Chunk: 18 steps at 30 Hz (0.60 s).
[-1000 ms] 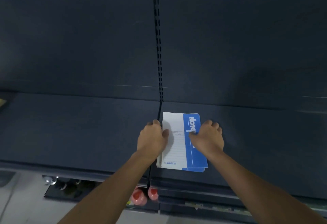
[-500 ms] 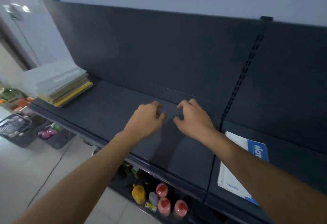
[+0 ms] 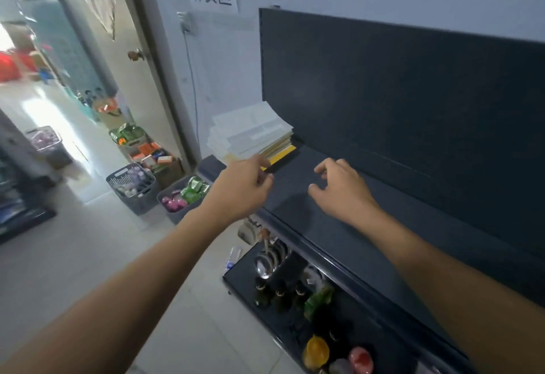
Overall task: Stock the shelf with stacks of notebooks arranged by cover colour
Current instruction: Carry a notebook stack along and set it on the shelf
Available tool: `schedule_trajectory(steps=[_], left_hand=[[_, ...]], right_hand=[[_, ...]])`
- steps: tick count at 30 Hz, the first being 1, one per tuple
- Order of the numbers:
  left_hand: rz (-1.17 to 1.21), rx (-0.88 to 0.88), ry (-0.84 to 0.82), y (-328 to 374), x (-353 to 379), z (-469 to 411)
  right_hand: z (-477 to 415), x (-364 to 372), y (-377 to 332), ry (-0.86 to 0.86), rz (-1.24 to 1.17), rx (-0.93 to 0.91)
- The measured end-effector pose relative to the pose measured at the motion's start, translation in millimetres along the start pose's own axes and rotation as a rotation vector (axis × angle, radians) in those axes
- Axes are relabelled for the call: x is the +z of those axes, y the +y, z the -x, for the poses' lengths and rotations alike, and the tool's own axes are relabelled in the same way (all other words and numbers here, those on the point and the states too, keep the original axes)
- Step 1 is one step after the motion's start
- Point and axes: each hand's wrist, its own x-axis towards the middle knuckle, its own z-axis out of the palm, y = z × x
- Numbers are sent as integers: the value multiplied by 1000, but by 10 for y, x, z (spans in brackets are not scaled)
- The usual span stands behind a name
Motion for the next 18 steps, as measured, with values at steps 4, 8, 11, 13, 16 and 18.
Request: schedule_trajectory(steps=[4, 8, 11, 13, 16, 18], left_hand=[[9, -42, -9, -421, -228, -111], [3, -39, 2, -673, -381, -419], [-18, -13, -4, -812, -445, -702], [-52, 13, -17, -912, -486, -921], [-80, 33, -24, -1062, -548, -1291], [-97, 62, -36, -1152, -560, -1523]], right_hand=[[-334, 207, -397, -36, 24, -30], [-665, 374, -652, -39, 49, -69], [-974, 458, -768, -41, 50, -52], [-1196, 496, -803, -32, 34, -16], [-1490, 528, -825, -7, 17, 35], [-1633, 549, -813, -2, 4, 52]])
